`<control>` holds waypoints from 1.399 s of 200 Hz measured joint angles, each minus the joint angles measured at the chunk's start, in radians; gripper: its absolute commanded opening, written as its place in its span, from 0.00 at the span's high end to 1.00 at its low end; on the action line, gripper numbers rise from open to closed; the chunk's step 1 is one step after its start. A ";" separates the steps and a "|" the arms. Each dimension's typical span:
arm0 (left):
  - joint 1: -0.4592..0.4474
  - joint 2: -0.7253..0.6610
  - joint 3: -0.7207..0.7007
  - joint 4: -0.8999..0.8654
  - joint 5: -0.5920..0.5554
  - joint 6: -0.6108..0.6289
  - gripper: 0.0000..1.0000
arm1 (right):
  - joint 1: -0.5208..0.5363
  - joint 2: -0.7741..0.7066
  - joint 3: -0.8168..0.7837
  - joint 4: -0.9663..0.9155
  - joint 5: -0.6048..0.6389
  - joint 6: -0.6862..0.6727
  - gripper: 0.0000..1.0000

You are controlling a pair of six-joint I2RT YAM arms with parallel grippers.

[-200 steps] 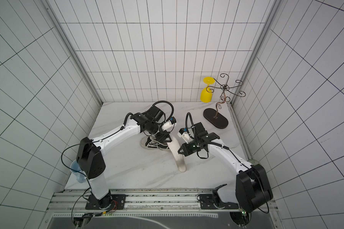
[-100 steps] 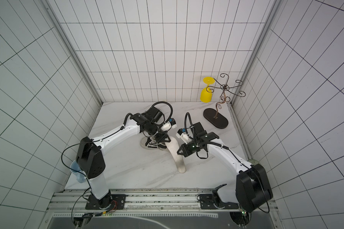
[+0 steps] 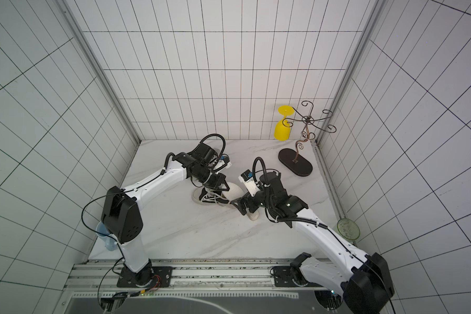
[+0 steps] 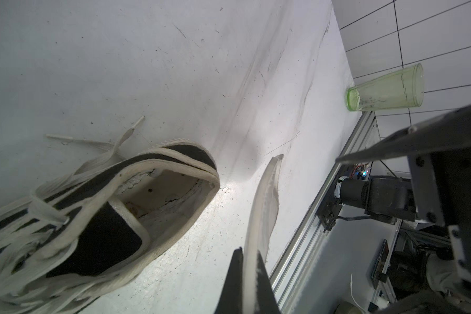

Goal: Insert the insole into the shoe
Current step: Pick up the insole from the center of the board.

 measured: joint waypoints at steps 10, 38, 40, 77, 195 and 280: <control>0.000 0.000 0.008 0.001 0.000 -0.040 1.00 | 0.045 -0.027 -0.048 0.045 0.074 -0.003 0.01; 0.001 0.000 0.014 0.008 0.024 -0.130 1.00 | 0.116 -0.042 -0.123 0.144 0.256 -0.018 0.01; 0.001 0.000 0.014 0.008 0.025 -0.134 1.00 | 0.117 -0.042 -0.126 0.150 0.268 -0.018 0.01; -0.002 0.000 0.015 0.007 0.047 -0.190 1.00 | 0.126 -0.008 -0.143 0.248 0.425 -0.054 0.01; -0.005 -0.007 0.031 0.030 0.019 -0.276 1.00 | 0.141 0.005 -0.176 0.351 0.442 -0.085 0.01; -0.049 -0.026 0.031 -0.004 0.006 -0.185 1.00 | 0.150 0.105 -0.177 0.386 0.549 -0.125 0.01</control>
